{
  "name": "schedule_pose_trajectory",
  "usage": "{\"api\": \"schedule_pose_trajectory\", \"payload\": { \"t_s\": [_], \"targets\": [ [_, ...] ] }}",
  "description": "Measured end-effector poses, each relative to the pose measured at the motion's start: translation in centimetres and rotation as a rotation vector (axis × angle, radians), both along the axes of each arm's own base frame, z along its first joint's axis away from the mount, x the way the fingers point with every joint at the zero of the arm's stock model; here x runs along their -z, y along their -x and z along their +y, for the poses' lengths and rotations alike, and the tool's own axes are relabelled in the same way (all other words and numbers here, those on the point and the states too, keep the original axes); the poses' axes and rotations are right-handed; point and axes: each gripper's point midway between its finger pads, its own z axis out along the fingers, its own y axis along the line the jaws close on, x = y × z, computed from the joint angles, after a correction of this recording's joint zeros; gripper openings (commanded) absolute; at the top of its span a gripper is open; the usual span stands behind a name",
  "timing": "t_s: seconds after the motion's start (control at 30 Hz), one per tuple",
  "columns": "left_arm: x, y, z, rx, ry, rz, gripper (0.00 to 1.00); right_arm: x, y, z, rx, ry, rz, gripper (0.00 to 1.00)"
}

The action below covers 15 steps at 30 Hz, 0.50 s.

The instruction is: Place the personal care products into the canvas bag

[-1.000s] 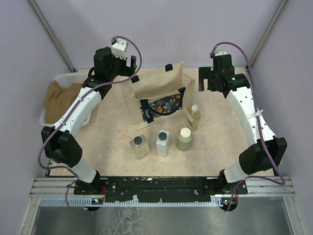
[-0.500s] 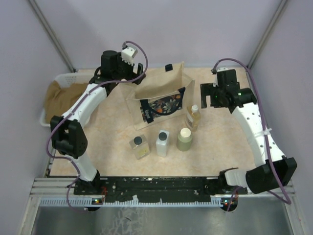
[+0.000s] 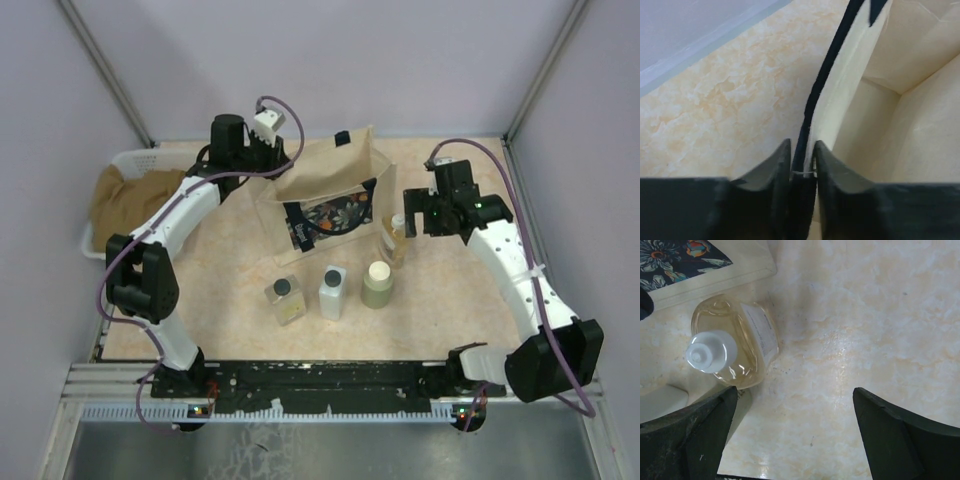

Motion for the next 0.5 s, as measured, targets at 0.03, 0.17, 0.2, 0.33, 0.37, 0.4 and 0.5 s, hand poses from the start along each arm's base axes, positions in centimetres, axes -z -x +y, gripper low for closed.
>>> {"api": "schedule_pose_trajectory", "payload": {
  "t_s": [0.03,0.17,0.2,0.33,0.37,0.4,0.5],
  "targets": [
    [-0.1,0.0,0.0,-0.003,0.008,0.002,0.07,-0.1,-0.2,0.2,0.000,-0.007,-0.009,0.99],
    [-0.3,-0.1,-0.2,-0.005,0.020,-0.002,0.02,-0.8,-1.0,1.1,-0.007,-0.037,-0.055,0.99],
    [-0.4,-0.1,-0.2,-0.006,0.022,-0.001,0.02,-0.9,-1.2,1.3,-0.011,-0.043,-0.064,0.99],
    [-0.5,-0.3,0.1,-0.027,0.021,-0.003,0.03,-0.9,-1.6,2.4,-0.034,-0.065,-0.096,0.99],
    [-0.6,-0.3,0.2,-0.033,0.019,-0.002,0.03,-0.6,-1.6,2.7,-0.043,-0.071,-0.096,0.99],
    [-0.7,-0.4,0.3,-0.040,0.016,-0.005,0.03,-0.3,-1.5,3.1,-0.054,-0.075,-0.096,0.99],
    [-1.0,-0.8,0.7,-0.064,0.002,-0.016,0.03,0.7,-1.2,4.1,-0.084,-0.082,-0.085,0.99]
  ]
}}
